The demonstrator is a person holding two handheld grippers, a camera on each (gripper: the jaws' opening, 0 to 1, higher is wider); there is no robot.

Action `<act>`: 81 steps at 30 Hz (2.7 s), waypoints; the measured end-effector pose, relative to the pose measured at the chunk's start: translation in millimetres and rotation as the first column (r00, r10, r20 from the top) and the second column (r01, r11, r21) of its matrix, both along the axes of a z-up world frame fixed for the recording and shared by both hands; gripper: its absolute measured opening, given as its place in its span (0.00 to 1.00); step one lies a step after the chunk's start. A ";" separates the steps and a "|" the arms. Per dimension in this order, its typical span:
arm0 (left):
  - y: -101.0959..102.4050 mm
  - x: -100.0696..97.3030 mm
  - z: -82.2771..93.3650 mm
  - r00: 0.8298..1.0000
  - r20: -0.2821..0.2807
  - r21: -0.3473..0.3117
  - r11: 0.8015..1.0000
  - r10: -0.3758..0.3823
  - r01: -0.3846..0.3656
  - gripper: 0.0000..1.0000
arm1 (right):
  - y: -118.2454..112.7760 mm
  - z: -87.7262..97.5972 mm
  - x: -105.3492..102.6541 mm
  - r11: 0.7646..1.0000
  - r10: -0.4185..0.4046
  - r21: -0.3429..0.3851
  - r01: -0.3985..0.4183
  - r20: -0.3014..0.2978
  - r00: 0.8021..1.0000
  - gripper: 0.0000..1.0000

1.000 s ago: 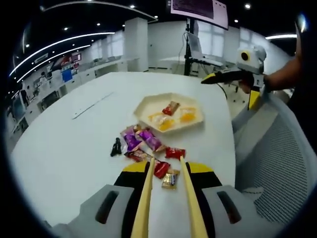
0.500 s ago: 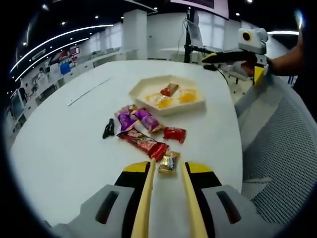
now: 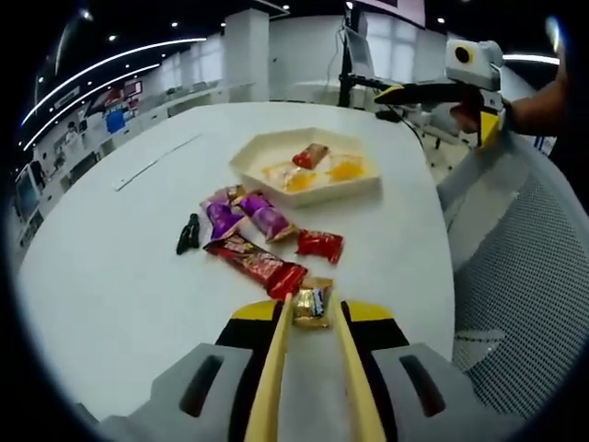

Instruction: Place the target food into the container with the food tongs after gripping and lifting it, then release it inside without dropping or visibly crushing the food.

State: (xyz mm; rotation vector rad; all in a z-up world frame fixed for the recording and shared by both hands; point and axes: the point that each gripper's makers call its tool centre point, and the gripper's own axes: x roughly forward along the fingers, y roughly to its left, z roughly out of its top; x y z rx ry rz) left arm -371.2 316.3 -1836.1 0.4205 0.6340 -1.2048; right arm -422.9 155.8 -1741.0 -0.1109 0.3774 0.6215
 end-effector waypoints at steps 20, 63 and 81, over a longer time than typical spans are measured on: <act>-5.7 10.3 31.0 1.000 0.003 -0.017 1.000 -0.003 0.003 0.17 | -0.5 1.0 0.0 1.000 -0.001 0.000 0.001 0.006 1.000 0.96; -36.0 43.3 90.6 0.997 0.018 -0.026 0.996 -0.081 0.082 0.18 | 6.4 -5.1 -4.9 0.998 0.053 -0.016 -0.054 -0.015 0.998 1.00; -90.4 48.3 90.0 0.992 0.009 -0.042 0.991 -0.128 0.128 0.18 | 2.0 -3.4 -2.8 1.000 0.028 -0.014 -0.028 -0.007 1.000 1.00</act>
